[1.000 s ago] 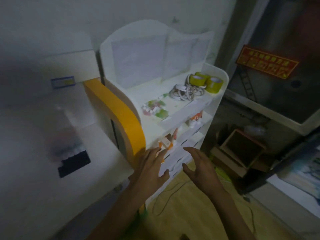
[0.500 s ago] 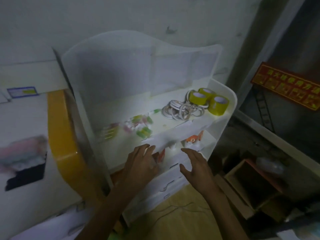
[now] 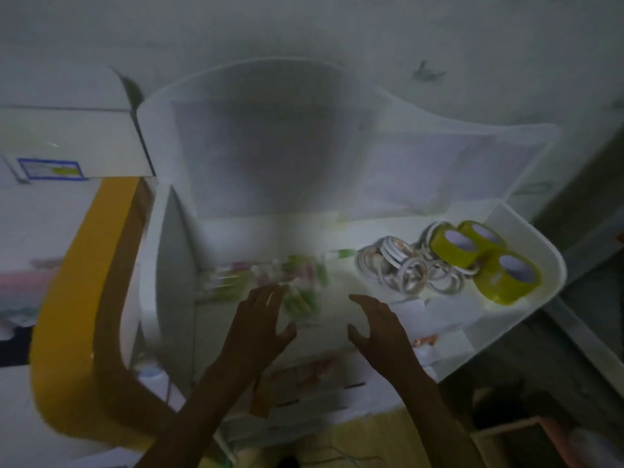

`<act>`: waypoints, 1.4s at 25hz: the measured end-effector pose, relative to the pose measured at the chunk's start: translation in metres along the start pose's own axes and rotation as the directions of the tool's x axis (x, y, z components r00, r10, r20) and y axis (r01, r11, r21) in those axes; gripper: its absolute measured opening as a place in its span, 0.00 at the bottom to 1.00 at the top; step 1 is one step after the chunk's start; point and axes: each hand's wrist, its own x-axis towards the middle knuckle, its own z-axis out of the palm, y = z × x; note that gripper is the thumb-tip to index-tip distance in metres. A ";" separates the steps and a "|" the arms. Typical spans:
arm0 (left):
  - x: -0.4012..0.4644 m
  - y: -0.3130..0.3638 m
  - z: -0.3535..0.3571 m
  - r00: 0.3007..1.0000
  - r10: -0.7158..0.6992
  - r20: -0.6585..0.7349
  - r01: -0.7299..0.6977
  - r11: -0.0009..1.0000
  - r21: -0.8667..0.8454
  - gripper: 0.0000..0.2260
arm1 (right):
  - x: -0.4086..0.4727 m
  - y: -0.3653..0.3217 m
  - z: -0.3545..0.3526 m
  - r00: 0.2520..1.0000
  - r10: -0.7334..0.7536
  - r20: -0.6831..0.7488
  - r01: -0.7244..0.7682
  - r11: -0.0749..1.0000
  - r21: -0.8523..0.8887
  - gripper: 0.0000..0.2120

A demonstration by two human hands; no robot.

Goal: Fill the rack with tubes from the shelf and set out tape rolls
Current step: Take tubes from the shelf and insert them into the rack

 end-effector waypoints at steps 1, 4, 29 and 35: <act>0.009 -0.005 0.001 1.000 -0.020 -0.008 0.020 1.000 0.003 0.28 | 0.014 0.003 0.001 1.000 -0.008 0.025 0.008 1.000 -0.002 0.25; 0.029 -0.017 -0.001 0.996 -0.083 -0.034 0.084 0.996 0.012 0.27 | 0.051 0.011 0.012 0.996 -0.039 0.077 0.039 0.999 0.005 0.25; 0.027 0.026 0.019 0.868 -0.481 -0.120 0.494 0.859 0.134 0.28 | 0.155 0.004 0.066 0.956 -0.168 0.239 0.153 0.985 0.079 0.26; 0.024 0.017 0.018 0.880 -0.455 -0.138 0.470 0.875 0.118 0.27 | 0.156 0.008 0.071 0.954 -0.130 0.270 0.116 0.991 0.065 0.26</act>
